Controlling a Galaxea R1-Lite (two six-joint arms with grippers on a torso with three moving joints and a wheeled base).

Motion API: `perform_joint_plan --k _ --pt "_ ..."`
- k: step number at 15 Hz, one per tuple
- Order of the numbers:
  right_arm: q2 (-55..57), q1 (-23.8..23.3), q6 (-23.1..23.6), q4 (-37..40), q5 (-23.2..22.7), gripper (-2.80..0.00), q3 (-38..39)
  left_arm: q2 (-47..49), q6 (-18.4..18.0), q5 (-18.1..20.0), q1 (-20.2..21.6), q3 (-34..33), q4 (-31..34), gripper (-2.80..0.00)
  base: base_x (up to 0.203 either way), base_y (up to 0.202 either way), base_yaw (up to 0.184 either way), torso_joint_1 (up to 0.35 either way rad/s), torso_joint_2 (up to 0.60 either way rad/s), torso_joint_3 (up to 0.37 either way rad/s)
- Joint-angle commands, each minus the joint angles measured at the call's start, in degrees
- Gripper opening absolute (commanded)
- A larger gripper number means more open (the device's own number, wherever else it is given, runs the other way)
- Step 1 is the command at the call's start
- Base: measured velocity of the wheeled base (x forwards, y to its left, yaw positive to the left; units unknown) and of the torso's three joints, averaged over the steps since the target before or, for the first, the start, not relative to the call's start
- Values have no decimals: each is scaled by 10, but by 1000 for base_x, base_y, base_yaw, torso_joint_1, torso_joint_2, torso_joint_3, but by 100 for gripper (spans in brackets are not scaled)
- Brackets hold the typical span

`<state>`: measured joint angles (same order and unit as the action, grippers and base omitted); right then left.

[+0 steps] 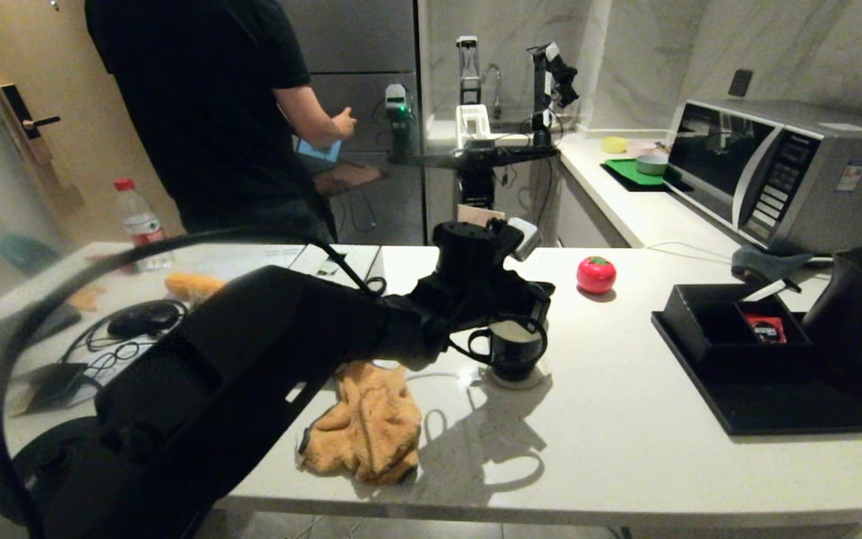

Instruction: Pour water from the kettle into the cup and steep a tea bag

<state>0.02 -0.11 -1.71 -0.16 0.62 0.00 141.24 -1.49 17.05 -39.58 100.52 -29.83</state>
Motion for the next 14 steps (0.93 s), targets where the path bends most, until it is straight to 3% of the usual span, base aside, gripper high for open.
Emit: perform_joint_plan --k 1,6,10,14 --pt "0 0 0 0 0 -280 0 15 1 0 -1 0 -24 -280 0 0 0 0 0 0" --pt "0 0 0 0 0 -280 0 12 3 -3 -1 4 -46 -280 0 0 0 0 0 0" --pt "0 0 0 0 0 -280 0 7 3 -5 1 50 -42 -280 0 0 0 0 0 0" --pt "0 0 -1 0 0 -280 0 0 2 -5 1 131 30 -280 0 0 0 0 0 0"
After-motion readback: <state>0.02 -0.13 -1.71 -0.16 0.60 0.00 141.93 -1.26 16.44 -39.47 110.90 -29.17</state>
